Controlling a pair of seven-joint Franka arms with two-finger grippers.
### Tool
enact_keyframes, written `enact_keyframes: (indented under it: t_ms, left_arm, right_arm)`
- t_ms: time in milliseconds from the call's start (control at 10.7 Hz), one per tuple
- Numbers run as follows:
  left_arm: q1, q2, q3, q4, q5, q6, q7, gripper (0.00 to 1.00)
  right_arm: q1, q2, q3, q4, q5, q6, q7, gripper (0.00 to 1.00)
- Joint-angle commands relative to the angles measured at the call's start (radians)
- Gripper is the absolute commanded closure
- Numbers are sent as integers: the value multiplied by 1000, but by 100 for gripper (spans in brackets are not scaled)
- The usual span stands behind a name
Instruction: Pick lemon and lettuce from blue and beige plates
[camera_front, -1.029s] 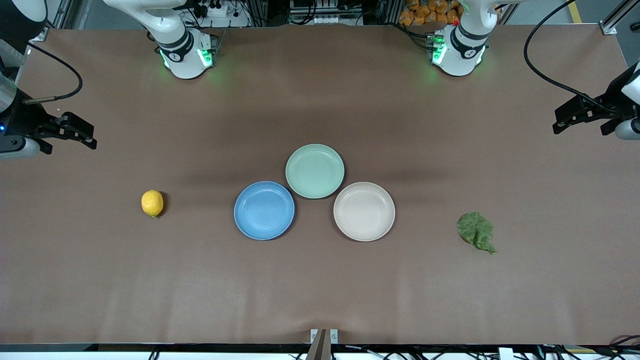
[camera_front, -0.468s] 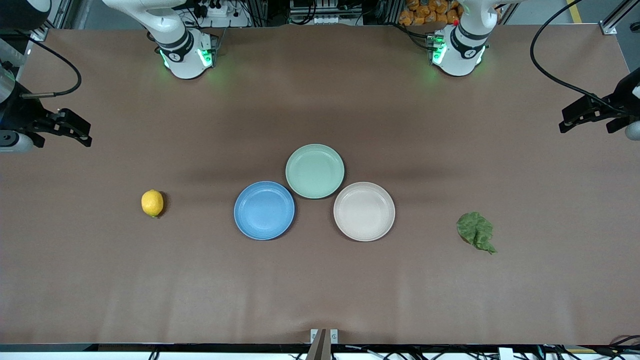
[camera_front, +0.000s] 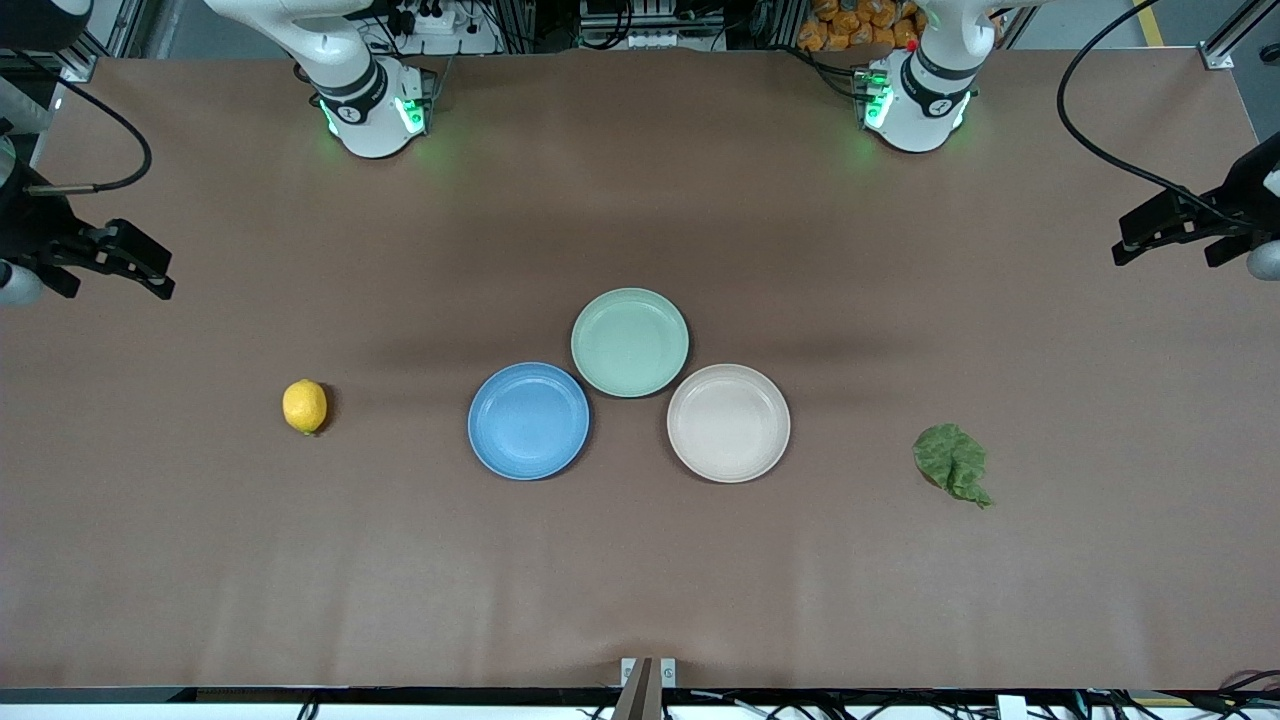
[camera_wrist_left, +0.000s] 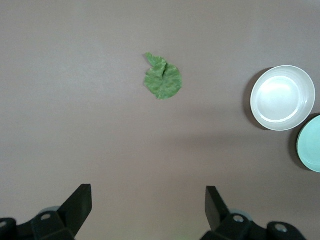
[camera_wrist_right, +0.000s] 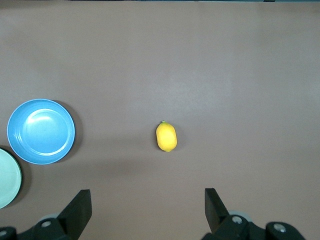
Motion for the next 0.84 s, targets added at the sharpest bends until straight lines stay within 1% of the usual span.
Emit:
enact_keyframes:
  t_ms: [0, 749]
  left_arm:
    - [1, 2, -24, 14, -24, -19, -5, 0]
    - [4, 2, -28, 16, -11, -19, 10, 0]
  right_arm:
    - [-1, 4, -6, 24, 20, -7, 16, 0]
    - [-4, 21, -6, 48, 35, -21, 28, 0]
